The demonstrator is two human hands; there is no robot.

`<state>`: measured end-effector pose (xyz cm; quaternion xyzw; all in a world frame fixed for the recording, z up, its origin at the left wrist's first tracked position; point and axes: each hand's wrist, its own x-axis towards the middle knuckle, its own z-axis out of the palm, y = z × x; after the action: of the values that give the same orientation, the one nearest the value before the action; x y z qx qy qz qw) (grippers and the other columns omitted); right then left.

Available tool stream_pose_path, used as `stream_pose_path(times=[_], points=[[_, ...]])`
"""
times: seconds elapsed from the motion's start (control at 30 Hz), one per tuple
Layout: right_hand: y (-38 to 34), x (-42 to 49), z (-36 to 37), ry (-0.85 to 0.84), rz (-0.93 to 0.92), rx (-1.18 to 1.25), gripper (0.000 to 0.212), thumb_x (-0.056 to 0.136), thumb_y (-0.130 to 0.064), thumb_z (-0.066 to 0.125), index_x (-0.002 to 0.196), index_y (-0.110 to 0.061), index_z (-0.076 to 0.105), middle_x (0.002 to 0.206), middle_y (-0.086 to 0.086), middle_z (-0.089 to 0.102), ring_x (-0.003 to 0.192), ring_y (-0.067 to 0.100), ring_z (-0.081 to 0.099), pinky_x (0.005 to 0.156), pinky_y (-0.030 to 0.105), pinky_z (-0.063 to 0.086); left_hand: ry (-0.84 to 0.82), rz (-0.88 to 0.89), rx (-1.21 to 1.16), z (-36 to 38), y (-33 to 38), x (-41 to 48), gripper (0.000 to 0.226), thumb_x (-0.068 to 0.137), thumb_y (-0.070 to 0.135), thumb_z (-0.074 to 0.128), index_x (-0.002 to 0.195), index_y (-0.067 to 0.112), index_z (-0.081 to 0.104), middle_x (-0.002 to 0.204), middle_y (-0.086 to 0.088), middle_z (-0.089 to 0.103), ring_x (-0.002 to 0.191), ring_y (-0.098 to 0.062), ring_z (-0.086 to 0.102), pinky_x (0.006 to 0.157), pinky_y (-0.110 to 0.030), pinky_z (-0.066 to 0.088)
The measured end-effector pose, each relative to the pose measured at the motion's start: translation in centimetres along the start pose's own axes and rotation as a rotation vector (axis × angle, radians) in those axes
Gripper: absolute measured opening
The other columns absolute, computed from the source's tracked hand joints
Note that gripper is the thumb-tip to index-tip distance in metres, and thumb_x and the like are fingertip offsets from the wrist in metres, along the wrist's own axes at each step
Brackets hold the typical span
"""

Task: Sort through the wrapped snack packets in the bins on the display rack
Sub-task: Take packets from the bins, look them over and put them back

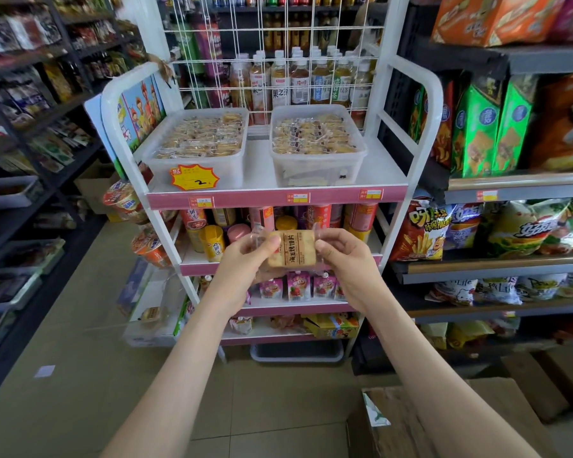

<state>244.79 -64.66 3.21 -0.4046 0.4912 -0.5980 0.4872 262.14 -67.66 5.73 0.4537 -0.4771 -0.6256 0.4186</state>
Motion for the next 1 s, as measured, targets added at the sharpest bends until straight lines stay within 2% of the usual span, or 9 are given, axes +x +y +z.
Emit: stream_pose_path(times=[0.2, 0.27, 0.37, 0.47, 0.6, 0.73, 0.83, 0.9, 1.0], points=[[-0.2, -0.1, -0.8, -0.06, -0.045, -0.117, 0.032, 0.092, 0.0, 0.055, 0.11, -0.024, 0.066, 0.102, 0.015, 0.067, 0.097, 0.025, 0.066, 0.08, 0.031, 0.055, 0.047, -0.003, -0.037, 0.4, -0.4, 0.2, 0.011, 0.092, 0.021, 0.061, 0.101, 0.017, 0.066, 0.092, 0.0, 0.075, 0.082, -0.011, 0.073, 0.062, -0.025, 0.058], [-0.3, 0.0, -1.0, -0.054, -0.056, -0.132, 0.033, 0.092, 0.002, 0.055, 0.107, -0.026, 0.066, 0.096, 0.014, 0.067, 0.091, 0.022, 0.067, 0.08, 0.029, 0.056, 0.068, -0.005, -0.021, 0.5, -0.6, 0.5, 0.011, 0.092, 0.024, 0.062, 0.101, 0.019, 0.068, 0.096, -0.002, 0.075, 0.089, -0.015, 0.072, 0.074, -0.033, 0.06], [-0.7, 0.4, -1.2, -0.01, -0.083, -0.141, 0.032, 0.092, 0.003, 0.056, 0.103, -0.026, 0.064, 0.084, 0.002, 0.066, 0.079, 0.011, 0.065, 0.079, 0.025, 0.052, 0.09, -0.021, 0.025, 0.5, -0.9, 1.1, 0.013, 0.092, 0.029, 0.063, 0.099, 0.022, 0.07, 0.097, 0.002, 0.075, 0.103, -0.019, 0.067, 0.098, -0.044, 0.049], [-0.9, 1.0, -1.9, -0.011, -0.084, -0.138, 0.032, 0.091, 0.003, 0.056, 0.106, -0.024, 0.062, 0.081, 0.0, 0.065, 0.079, 0.012, 0.065, 0.086, 0.031, 0.052, 0.078, -0.029, 0.047, 0.9, -0.9, 1.8, 0.016, 0.09, 0.031, 0.064, 0.101, 0.02, 0.071, 0.1, 0.0, 0.075, 0.107, -0.02, 0.066, 0.102, -0.046, 0.046], [-1.6, 2.0, -3.5, -0.12, -0.054, -0.168, 0.042, 0.088, 0.005, 0.06, 0.114, -0.027, 0.059, 0.099, 0.006, 0.064, 0.102, 0.025, 0.063, 0.097, 0.039, 0.051, 0.055, 0.007, 0.104, 1.8, 0.5, 3.1, 0.018, 0.092, 0.032, 0.062, 0.101, 0.019, 0.07, 0.098, 0.001, 0.075, 0.105, -0.02, 0.067, 0.089, -0.036, 0.051], [-3.8, 3.7, -5.1, -0.232, -0.106, -0.279, 0.057, 0.084, 0.01, 0.062, 0.125, -0.028, 0.05, 0.114, 0.005, 0.059, 0.111, 0.019, 0.058, 0.094, 0.031, 0.052, -0.026, 0.121, 0.214, 3.1, 3.5, 4.7, 0.021, 0.088, 0.036, 0.066, 0.102, 0.02, 0.068, 0.097, 0.001, 0.075, 0.095, -0.02, 0.071, 0.09, -0.042, 0.055], [-6.6, 5.9, -6.4, -0.171, -0.234, -0.513, 0.068, 0.085, -0.002, 0.067, 0.14, -0.028, 0.038, 0.126, -0.006, 0.053, 0.12, 0.006, 0.051, 0.096, 0.024, 0.05, -0.02, 0.31, 0.556, 4.2, 6.9, 6.5, 0.024, 0.084, 0.045, 0.067, 0.099, 0.026, 0.065, 0.09, 0.009, 0.072, 0.085, -0.008, 0.068, 0.075, -0.026, 0.053], [-9.1, 7.7, -6.7, -0.174, -0.378, -0.629, 0.076, 0.085, -0.013, 0.07, 0.146, -0.031, 0.028, 0.135, -0.009, 0.046, 0.125, -0.001, 0.043, 0.098, 0.016, 0.044, 0.023, 0.464, 0.888, 5.3, 9.5, 7.5, 0.024, 0.085, 0.047, 0.066, 0.096, 0.027, 0.058, 0.082, 0.015, 0.062, 0.074, 0.002, 0.058, 0.06, -0.014, 0.04], [-12.4, 11.2, -5.4, -0.266, -0.557, -0.806, 0.078, 0.084, -0.014, 0.071, 0.148, -0.027, 0.027, 0.139, -0.007, 0.043, 0.127, 0.001, 0.04, 0.1, 0.016, 0.037, 0.038, 0.65, 1.161, 6.7, 13.0, 9.6, 0.031, 0.084, 0.048, 0.067, 0.103, 0.023, 0.06, 0.073, 0.014, 0.054, 0.061, 0.004, 0.046, 0.05, -0.014, 0.031]])
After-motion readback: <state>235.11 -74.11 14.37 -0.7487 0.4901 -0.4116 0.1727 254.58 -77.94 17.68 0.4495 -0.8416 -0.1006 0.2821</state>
